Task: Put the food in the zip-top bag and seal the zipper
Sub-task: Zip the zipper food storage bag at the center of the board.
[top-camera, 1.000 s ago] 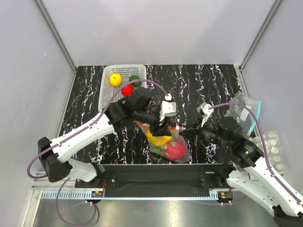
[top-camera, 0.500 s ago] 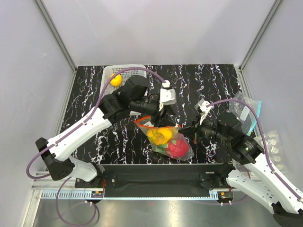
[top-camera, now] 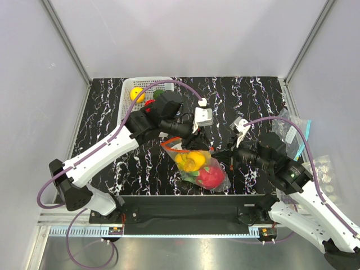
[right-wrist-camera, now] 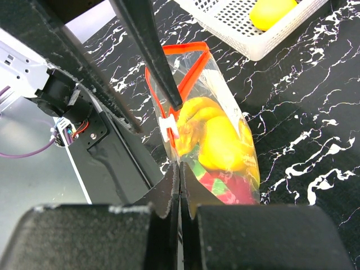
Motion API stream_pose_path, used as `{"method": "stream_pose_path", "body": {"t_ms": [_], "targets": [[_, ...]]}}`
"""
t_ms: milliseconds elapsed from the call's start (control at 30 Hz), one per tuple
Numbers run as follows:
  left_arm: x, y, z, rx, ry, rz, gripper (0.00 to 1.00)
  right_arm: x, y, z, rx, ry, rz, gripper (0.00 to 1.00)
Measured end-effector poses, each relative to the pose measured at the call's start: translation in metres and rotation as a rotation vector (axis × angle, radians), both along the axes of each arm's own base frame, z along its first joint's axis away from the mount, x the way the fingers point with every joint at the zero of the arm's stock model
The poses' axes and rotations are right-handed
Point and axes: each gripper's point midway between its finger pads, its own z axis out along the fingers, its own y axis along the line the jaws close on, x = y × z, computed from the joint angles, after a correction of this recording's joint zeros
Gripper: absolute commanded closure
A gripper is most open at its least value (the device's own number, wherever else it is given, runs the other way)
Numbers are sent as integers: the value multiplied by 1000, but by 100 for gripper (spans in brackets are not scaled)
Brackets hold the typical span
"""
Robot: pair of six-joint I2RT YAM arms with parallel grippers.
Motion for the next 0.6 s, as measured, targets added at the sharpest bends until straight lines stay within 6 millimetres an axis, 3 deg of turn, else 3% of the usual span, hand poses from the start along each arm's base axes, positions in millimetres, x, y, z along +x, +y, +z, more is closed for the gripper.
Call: {"method": "stream_pose_path", "body": {"t_ms": [233,367,600], "targets": [[-2,-3,-3,6,11,-11,69,0,0,0,-1,1,0,100],[-4,-4,-6,11,16,-18,73,0,0,0,-1,1,0,100],[-8,-4,-14,22,25,-29,100,1,0,-1,-3,3,0,100]]}}
